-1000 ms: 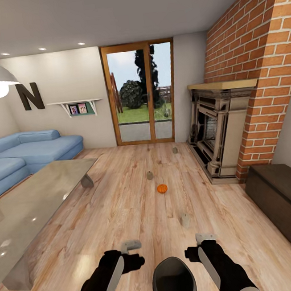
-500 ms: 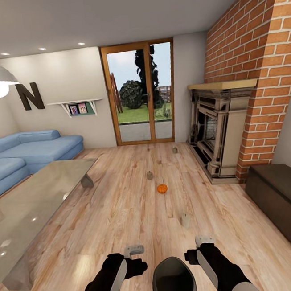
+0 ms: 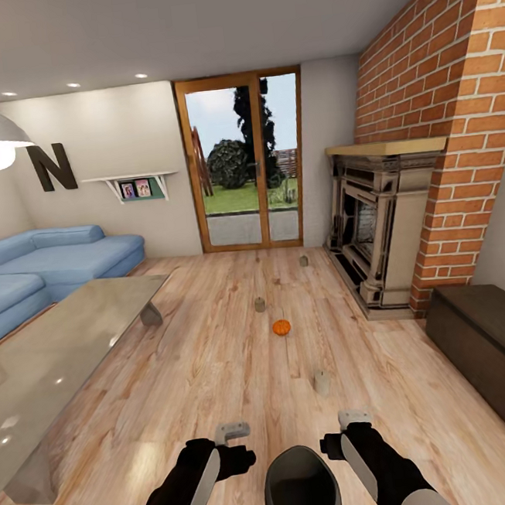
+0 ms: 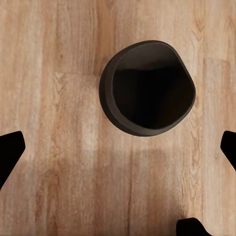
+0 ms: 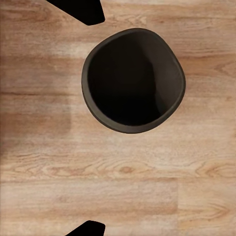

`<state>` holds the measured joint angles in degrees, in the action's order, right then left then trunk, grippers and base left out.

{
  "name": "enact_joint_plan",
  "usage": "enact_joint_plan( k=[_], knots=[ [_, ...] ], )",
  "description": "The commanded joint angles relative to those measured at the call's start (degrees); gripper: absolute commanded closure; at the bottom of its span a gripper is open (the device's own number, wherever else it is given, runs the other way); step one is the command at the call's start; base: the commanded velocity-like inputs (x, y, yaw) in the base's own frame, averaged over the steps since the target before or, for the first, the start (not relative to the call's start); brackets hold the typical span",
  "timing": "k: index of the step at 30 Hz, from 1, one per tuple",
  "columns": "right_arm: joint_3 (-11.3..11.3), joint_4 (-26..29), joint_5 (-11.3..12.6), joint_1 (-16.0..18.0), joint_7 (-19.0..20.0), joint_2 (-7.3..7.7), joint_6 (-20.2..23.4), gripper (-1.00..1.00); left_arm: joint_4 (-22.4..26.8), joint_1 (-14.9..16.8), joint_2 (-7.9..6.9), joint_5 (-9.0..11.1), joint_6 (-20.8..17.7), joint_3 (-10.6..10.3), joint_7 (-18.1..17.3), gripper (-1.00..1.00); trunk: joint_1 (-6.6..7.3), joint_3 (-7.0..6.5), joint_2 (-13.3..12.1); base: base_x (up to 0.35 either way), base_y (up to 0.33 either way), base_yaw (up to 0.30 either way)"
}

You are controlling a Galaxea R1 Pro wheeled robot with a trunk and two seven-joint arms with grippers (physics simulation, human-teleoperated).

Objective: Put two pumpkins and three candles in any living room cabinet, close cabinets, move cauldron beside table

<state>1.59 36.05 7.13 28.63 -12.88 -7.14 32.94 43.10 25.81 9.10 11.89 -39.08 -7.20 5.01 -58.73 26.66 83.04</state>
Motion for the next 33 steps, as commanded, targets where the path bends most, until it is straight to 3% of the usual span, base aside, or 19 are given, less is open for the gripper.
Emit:
enact_joint_plan(
  k=[1,10,27,33],
  knots=[
    [0.17,0.08,0.60,0.03,-0.48,0.02,0.20,-1.00,0.09,0.03,-0.01,0.59,-0.22,-0.17,0.53,-1.00,0.00,0.07,0.04,0.024,0.000,0.000],
    [0.17,0.07,0.60,0.02,-0.48,0.02,0.20,-1.00,0.07,0.03,0.04,0.59,0.46,-0.11,0.52,-1.00,0.00,0.07,0.04,0.165,0.000,0.000],
    [0.17,0.07,0.55,0.03,-0.48,0.04,0.21,-1.00,0.14,0.03,0.05,0.68,1.37,-0.10,0.52,-1.00,0.00,0.07,0.04,0.006,0.000,0.000],
    [0.17,-0.05,0.52,0.03,-0.48,0.09,0.22,-1.00,0.14,0.02,0.05,0.68,1.37,-0.10,0.52,-1.00,-1.32,1.14,2.44,0.000,0.000,0.000]
  ],
)
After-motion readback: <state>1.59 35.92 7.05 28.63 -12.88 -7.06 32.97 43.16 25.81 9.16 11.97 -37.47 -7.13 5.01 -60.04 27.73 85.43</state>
